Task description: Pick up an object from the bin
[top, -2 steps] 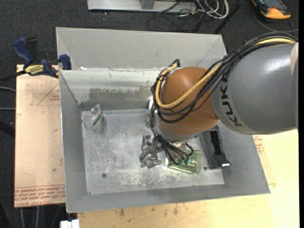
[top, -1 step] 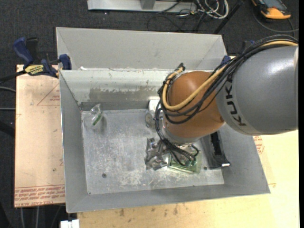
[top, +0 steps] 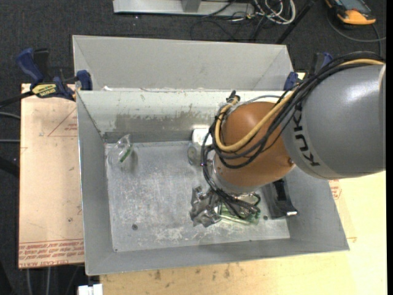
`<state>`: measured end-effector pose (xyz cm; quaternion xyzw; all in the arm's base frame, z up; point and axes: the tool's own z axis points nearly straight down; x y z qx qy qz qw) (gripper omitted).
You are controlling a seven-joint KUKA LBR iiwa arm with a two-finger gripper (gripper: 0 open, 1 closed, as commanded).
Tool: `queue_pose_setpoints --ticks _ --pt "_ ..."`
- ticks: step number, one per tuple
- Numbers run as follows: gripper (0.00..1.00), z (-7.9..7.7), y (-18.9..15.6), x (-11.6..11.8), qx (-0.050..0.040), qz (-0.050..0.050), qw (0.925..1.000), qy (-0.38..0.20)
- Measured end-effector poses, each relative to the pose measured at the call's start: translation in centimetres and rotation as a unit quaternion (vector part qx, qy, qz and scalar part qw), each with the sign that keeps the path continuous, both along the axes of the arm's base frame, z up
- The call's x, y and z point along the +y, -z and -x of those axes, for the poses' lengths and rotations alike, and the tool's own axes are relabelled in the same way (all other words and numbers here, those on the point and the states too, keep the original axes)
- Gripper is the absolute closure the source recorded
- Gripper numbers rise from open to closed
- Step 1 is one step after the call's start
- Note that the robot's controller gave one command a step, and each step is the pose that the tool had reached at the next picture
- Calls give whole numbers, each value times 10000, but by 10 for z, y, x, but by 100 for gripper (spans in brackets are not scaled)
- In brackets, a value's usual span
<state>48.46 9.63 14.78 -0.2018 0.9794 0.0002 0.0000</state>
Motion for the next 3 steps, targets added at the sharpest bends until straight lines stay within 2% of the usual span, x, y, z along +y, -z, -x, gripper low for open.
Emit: queue_pose_setpoints --ticks 1,2,3 --pt "0 -16 11 -28 -9 -2 9940 -1090" --pt "0 -15 11 -27 -4 -9 9940 -1097" --pt "0 -49 10 -77 -14 -12 9896 -1440"
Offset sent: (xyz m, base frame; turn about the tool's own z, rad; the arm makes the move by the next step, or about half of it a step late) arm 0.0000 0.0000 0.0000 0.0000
